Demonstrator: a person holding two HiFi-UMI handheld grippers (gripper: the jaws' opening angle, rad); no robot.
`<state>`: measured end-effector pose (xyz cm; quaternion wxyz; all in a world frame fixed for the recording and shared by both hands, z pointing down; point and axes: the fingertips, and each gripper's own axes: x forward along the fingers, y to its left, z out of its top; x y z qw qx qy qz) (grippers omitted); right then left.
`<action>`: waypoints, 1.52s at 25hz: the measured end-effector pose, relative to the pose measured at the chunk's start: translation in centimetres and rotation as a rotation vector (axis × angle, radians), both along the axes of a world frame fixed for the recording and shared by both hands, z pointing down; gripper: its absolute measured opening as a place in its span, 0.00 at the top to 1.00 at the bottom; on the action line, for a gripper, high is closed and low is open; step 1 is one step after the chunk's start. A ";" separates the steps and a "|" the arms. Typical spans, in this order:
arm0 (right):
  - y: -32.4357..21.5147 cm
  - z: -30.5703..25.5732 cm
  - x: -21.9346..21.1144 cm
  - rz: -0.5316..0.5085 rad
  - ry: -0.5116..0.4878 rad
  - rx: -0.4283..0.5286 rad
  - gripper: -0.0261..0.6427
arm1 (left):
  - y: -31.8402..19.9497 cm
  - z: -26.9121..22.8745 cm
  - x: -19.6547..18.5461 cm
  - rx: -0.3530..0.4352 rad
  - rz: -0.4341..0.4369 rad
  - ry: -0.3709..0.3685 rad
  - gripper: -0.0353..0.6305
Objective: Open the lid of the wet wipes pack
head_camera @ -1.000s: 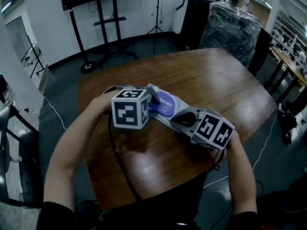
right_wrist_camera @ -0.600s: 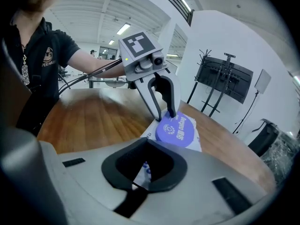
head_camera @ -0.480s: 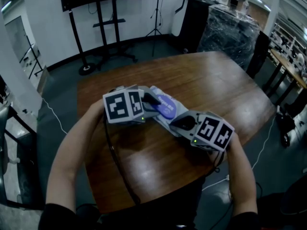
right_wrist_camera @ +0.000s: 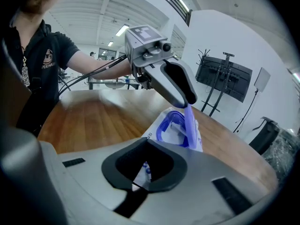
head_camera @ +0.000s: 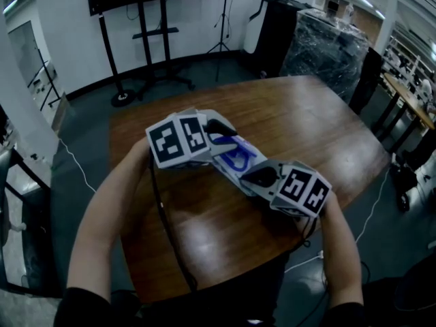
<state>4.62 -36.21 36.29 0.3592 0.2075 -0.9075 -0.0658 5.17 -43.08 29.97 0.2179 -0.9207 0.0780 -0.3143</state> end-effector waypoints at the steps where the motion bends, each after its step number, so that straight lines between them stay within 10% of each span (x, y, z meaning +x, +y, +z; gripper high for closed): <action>1: -0.1 0.0 0.1 0.000 -0.002 0.002 0.95 | -0.2 -0.3 0.4 0.021 -0.001 -0.009 0.82; 14: -0.1 -0.2 0.1 0.007 -0.026 -0.005 0.95 | -5.5 -1.3 4.4 0.127 -0.074 0.064 0.83; 25: 0.2 0.0 1.0 -0.026 -0.013 -0.004 0.95 | -8.3 4.4 2.5 0.060 -0.159 -0.084 0.93; 38: 0.4 -1.3 0.9 0.050 -0.112 0.063 0.94 | -6.6 0.7 0.5 0.085 -0.245 0.073 0.94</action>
